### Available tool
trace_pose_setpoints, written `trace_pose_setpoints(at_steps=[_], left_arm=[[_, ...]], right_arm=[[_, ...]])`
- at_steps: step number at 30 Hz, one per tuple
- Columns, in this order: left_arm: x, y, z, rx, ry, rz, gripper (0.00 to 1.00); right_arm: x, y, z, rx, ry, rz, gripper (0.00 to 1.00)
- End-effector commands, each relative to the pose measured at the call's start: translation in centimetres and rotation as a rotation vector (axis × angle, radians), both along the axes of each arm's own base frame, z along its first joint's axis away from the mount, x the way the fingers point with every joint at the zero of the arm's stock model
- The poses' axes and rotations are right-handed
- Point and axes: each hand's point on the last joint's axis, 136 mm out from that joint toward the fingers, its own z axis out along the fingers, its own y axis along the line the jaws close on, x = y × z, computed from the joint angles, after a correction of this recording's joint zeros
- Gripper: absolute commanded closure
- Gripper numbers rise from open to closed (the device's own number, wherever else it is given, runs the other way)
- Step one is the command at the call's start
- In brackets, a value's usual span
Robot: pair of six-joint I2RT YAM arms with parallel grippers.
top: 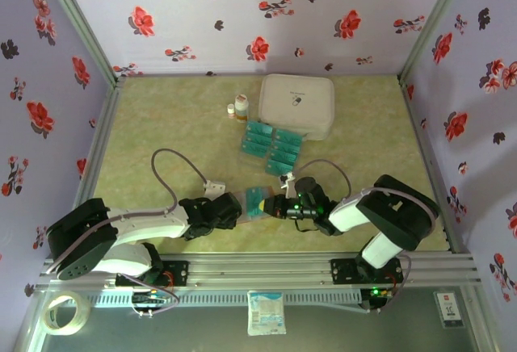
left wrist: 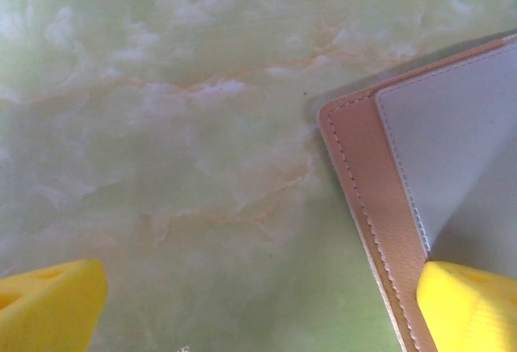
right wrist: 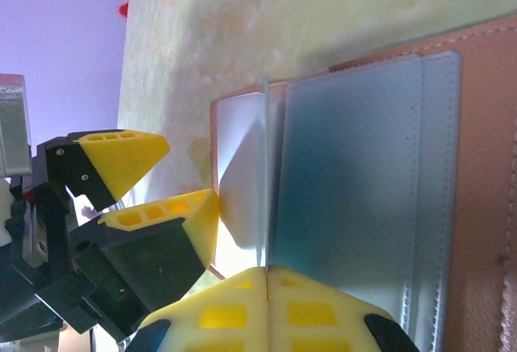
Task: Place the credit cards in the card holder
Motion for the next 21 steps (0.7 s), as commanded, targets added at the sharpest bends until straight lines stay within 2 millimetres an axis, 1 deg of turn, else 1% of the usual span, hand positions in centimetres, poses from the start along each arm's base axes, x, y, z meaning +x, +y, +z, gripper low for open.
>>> trace_pose_setpoints(at_steps=[1, 21], left_arm=[[-0.60, 2.15, -1.51, 0.089, 0.027, 0.021, 0.00], [-0.59, 2.12, -1.64, 0.091, 0.029, 0.021, 0.00]], right_arm=[[-0.27, -0.05, -0.08, 0.021, 0.011, 0.008, 1.00], [-0.82, -0.16, -0.68, 0.026, 0.035, 0.021, 1.00]])
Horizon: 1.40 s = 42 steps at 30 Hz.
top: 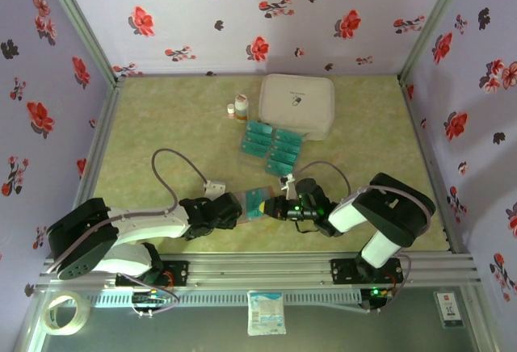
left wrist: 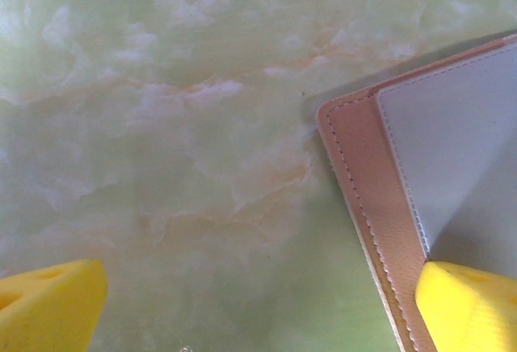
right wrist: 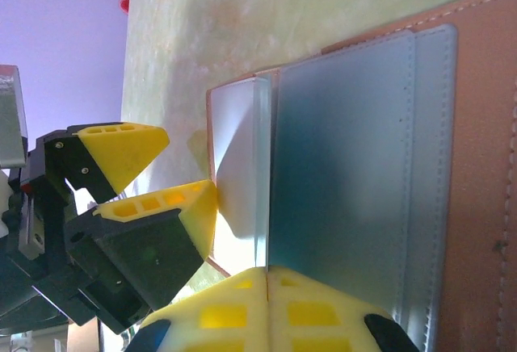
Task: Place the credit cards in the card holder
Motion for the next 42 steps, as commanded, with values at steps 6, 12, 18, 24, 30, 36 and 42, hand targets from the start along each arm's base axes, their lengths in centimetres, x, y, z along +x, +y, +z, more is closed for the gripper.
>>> trace_pose_setpoints(at_steps=[6, 12, 18, 24, 30, 36, 42], left_arm=[[-0.63, 2.18, -1.71, 0.094, 0.031, 0.022, 0.00], [-0.59, 2.14, -1.70, 0.093, 0.029, 0.021, 0.00], [-0.60, 2.14, -1.77, 0.094, 0.030, 0.020, 0.00], [-0.60, 2.11, -1.81, 0.092, 0.030, 0.021, 0.00], [-0.66, 2.14, -1.91, 0.092, 0.033, 0.021, 0.00], [-0.68, 2.16, -2.03, 0.091, 0.034, 0.022, 0.00], [-0.69, 2.11, -2.20, 0.092, 0.036, 0.021, 0.00]], right_arm=[[-0.41, -0.02, -0.44, 0.021, 0.024, 0.012, 1.00], [-0.51, 0.07, -0.59, 0.027, 0.033, 0.017, 1.00], [-0.55, 0.08, -0.66, 0.025, 0.036, 0.020, 0.88], [-0.46, 0.02, -0.92, 0.009, 0.035, 0.017, 0.76], [-0.07, -0.17, -0.92, -0.002, 0.031, 0.011, 0.69], [0.04, -0.35, -0.93, -0.029, 0.021, 0.013, 0.65], [0.18, -0.46, -0.90, -0.052, 0.014, 0.012, 0.62]])
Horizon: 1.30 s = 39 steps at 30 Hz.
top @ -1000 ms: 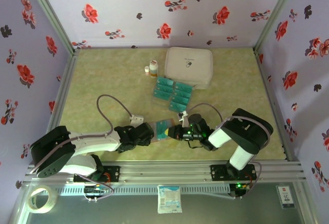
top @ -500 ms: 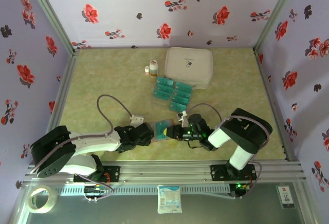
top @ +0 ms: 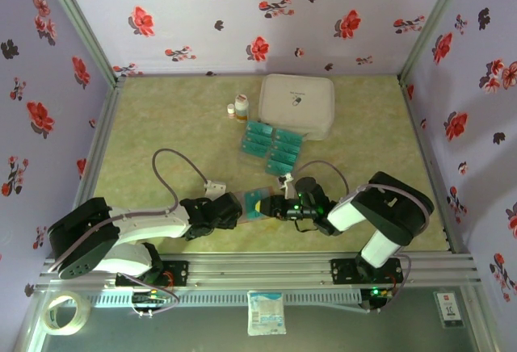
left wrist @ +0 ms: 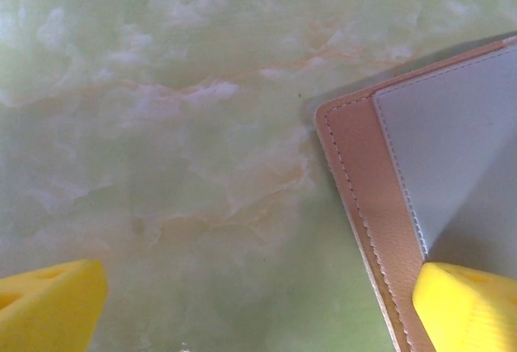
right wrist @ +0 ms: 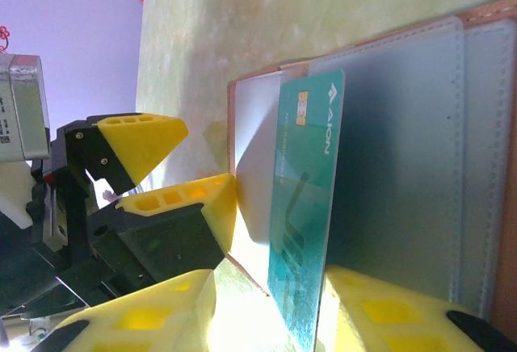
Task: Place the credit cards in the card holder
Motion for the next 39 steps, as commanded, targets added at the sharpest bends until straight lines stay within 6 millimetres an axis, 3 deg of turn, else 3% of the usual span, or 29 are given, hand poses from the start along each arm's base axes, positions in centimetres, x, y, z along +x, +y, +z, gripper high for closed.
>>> trace_pose_setpoints(at_steps=[1, 23, 39], left_arm=[[-0.8, 2.2, -2.1, 0.092, 0.037, 0.020, 0.00], [-0.8, 2.2, -2.3, 0.089, 0.037, 0.024, 0.00], [-0.8, 2.3, -2.4, 0.084, 0.037, 0.027, 0.00]], right_arm=[[0.3, -0.8, -1.3, -0.074, 0.005, -0.019, 0.62], [-0.3, 0.4, -1.7, -0.091, 0.017, 0.017, 0.64], [-0.1, -1.2, -1.4, -0.245, -0.047, 0.029, 0.60]])
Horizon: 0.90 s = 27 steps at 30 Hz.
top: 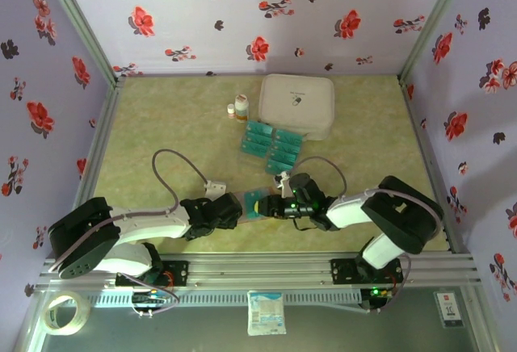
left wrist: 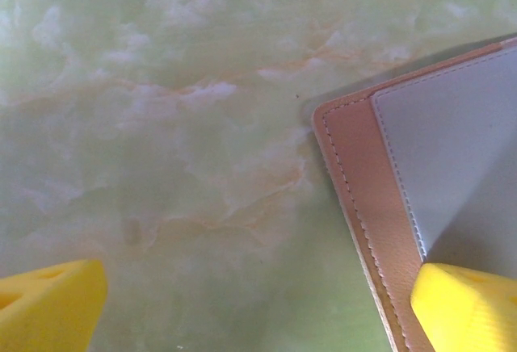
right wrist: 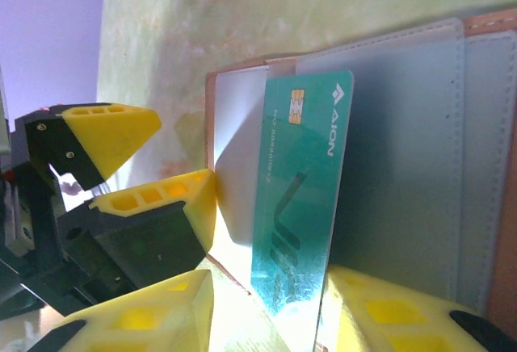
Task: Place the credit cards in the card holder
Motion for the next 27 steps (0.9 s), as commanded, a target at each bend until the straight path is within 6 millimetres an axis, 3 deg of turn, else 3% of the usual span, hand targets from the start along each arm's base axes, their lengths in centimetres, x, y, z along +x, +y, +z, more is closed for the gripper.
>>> trace_pose_setpoints(at_steps=[1, 27], left_arm=[[-0.9, 2.4, -2.3, 0.091, 0.040, 0.023, 0.00], [-0.9, 2.2, -2.5, 0.080, 0.040, 0.021, 0.00]], right_arm=[[-0.1, -1.4, -1.3, -0.137, -0.022, 0.004, 0.59], [0.6, 0.5, -1.1, -0.151, -0.018, 0.052, 0.62]])
